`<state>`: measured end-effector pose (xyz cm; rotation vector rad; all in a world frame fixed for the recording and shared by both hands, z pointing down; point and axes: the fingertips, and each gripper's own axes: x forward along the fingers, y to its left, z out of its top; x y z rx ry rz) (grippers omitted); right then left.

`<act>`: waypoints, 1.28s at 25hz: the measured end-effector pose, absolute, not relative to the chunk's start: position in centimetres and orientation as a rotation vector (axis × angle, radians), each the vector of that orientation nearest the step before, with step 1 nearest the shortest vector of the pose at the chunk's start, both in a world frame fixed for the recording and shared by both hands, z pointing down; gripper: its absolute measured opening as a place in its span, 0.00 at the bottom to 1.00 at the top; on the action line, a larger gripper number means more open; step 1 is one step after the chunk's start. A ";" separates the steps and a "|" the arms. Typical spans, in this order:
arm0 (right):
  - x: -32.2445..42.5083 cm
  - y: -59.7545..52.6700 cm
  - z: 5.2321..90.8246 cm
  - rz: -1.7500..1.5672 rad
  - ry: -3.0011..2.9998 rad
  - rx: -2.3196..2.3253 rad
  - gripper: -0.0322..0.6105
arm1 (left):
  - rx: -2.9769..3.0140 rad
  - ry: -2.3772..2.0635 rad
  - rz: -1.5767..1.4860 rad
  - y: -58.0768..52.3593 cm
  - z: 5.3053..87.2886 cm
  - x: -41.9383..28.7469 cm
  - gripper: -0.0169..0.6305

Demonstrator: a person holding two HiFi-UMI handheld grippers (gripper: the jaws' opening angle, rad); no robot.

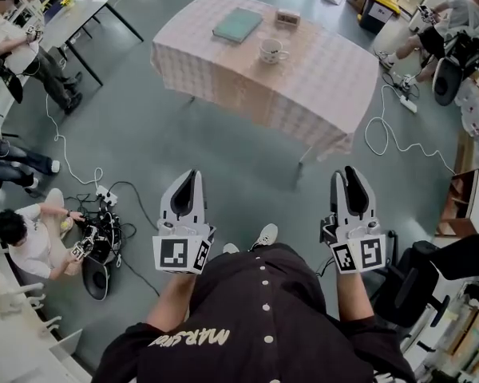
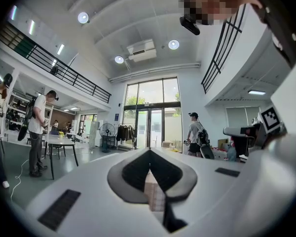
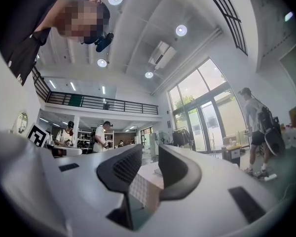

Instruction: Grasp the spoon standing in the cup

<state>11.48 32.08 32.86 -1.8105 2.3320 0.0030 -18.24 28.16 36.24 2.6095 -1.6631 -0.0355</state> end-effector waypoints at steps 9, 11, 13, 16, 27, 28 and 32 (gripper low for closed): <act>12.1 31.3 33.4 -0.023 2.345 -1.794 0.40 | 2.593 -1.683 -0.018 27.9 36.6 -18.0 0.04; 12.6 30.9 33.5 -0.029 2.351 -1.793 0.42 | 2.591 -1.687 -0.014 27.6 36.5 -17.5 0.04; 13.1 30.6 33.6 -0.031 2.356 -1.791 0.43 | 2.587 -1.692 -0.009 27.3 36.5 -17.0 0.04; 13.9 30.1 33.8 -0.037 2.365 -1.784 0.44 | 2.578 -1.703 -0.006 26.8 36.5 -16.1 0.04; 15.8 28.1 34.5 -0.067 2.405 -1.746 0.45 | 2.525 -1.755 0.017 26.5 37.1 -14.1 0.04; 15.8 27.8 34.6 -0.072 2.406 -1.744 0.45 | 2.517 -1.757 0.024 26.3 37.4 -14.2 0.04; 15.4 26.5 35.3 -0.094 2.418 -1.734 0.45 | 2.505 -1.761 0.037 25.2 37.9 -14.6 0.04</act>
